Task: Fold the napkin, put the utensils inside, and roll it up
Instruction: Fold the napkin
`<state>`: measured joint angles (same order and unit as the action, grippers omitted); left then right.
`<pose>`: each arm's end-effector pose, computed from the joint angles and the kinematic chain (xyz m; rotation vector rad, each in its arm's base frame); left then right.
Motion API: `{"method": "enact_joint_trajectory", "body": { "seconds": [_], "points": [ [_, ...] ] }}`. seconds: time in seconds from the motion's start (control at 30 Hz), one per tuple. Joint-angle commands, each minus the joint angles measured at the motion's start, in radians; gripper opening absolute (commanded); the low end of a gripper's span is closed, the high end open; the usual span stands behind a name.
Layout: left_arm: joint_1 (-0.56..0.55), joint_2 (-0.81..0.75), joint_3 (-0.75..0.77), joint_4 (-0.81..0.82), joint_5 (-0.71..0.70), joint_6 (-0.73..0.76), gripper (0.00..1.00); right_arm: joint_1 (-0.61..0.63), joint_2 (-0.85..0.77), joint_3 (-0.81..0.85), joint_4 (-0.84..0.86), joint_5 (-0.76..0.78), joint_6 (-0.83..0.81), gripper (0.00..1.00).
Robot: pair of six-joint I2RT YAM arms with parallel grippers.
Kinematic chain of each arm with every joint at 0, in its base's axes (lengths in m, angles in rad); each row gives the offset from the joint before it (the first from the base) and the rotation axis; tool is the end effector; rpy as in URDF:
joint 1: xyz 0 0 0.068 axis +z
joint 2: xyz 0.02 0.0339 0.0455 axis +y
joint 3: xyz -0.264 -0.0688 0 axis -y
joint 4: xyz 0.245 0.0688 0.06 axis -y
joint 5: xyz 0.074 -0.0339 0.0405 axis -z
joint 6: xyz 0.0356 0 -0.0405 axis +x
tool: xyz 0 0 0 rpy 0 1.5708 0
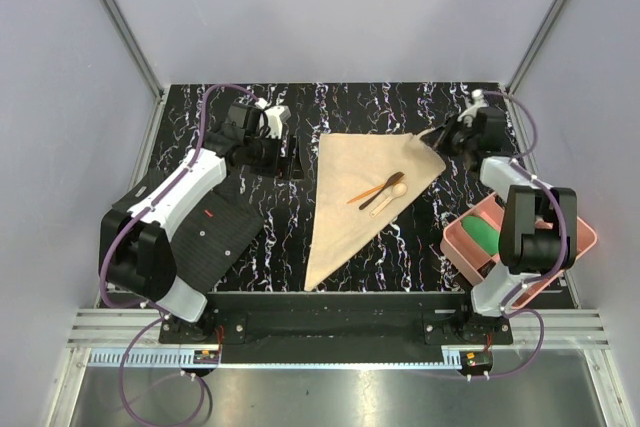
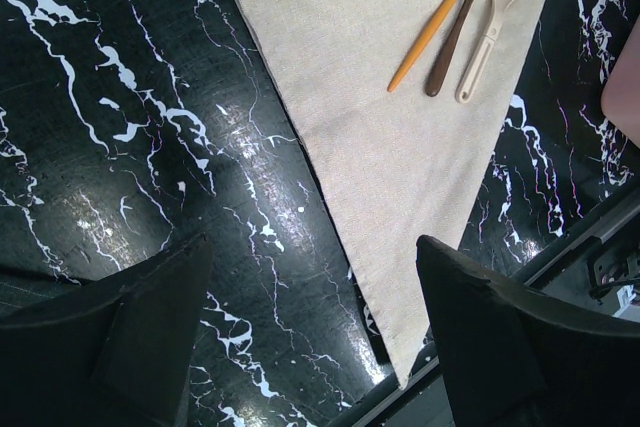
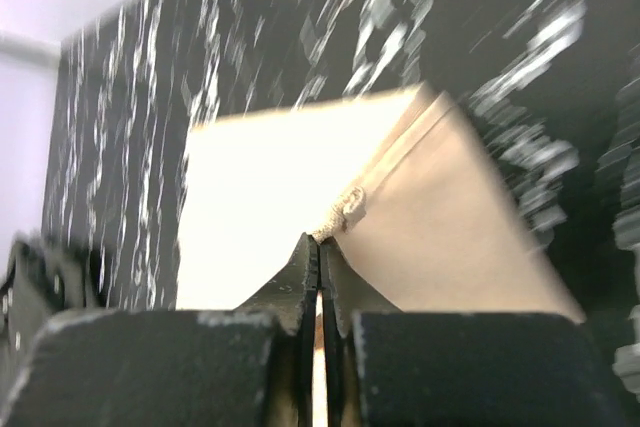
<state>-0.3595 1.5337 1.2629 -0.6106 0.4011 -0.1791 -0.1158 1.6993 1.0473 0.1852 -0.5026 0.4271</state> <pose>0.3042 -0.1292 0.2872 0.4047 2.4599 -0.7247 0.3784 -0.0267 0.2270 0.2342 2.0337 0.7059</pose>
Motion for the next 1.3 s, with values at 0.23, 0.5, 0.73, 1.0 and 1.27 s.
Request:
{"method": "enact_joint_trajectory", "body": {
  "seconds": [0.23,0.5,0.73,1.0,1.27],
  "points": [
    [0.002,-0.063,-0.007,0.018,0.027,0.013,0.86,0.209,-0.188,-0.139,-0.018,0.038,0.032,0.0],
    [0.002,-0.069,-0.008,0.018,0.025,0.013,0.86,0.335,-0.21,-0.167,-0.036,0.03,0.059,0.0],
    [0.002,-0.073,-0.01,0.018,0.025,0.013,0.86,0.401,-0.22,-0.187,-0.047,0.045,0.071,0.0],
    [0.002,-0.073,-0.01,0.018,0.027,0.012,0.87,0.436,-0.253,-0.234,-0.055,0.055,0.093,0.0],
    [0.002,-0.069,-0.01,0.018,0.035,0.009,0.87,0.458,-0.247,-0.268,-0.053,0.059,0.105,0.0]
  ]
}}
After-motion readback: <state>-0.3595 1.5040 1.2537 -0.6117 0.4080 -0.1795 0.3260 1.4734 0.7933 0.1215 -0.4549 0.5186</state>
